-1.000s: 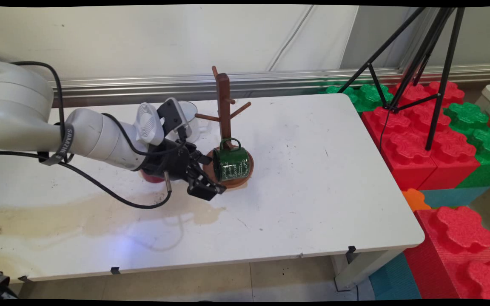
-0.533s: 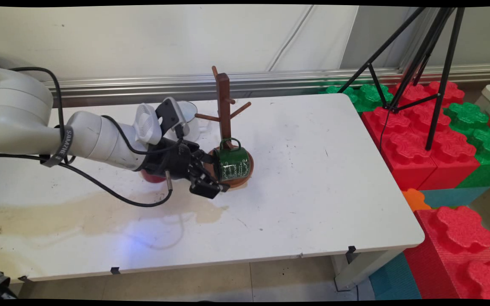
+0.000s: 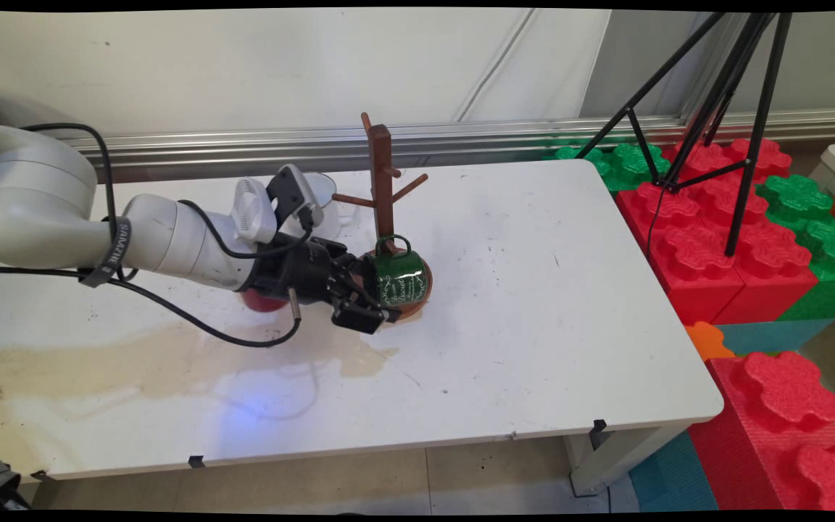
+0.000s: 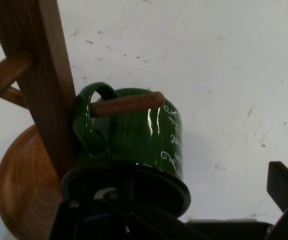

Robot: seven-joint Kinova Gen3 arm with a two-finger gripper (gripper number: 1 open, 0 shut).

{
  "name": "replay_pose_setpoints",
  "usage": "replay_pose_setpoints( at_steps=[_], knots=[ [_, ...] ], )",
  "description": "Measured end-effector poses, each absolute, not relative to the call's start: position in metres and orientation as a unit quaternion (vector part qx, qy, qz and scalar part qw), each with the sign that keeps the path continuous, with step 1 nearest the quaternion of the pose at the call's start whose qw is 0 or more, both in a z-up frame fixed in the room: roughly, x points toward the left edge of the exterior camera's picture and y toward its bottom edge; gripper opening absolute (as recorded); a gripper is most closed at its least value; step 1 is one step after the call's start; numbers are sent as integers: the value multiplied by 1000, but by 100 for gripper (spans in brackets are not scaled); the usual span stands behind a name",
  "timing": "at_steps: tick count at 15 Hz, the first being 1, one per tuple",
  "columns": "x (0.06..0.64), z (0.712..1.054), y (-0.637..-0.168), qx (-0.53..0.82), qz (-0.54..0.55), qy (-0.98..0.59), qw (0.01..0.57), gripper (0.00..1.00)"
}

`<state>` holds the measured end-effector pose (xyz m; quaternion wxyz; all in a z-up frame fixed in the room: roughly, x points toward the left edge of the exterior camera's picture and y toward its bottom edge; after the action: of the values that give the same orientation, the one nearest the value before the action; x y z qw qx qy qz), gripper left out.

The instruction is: Pick up the green mug from the rack

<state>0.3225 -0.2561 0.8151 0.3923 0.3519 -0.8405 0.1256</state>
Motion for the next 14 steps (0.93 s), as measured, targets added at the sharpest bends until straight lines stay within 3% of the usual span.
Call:
replay_pose_setpoints(
  at_steps=[14],
  knots=[
    [319, 809, -254, 393, 94, -815, 414, 100]
  ],
)
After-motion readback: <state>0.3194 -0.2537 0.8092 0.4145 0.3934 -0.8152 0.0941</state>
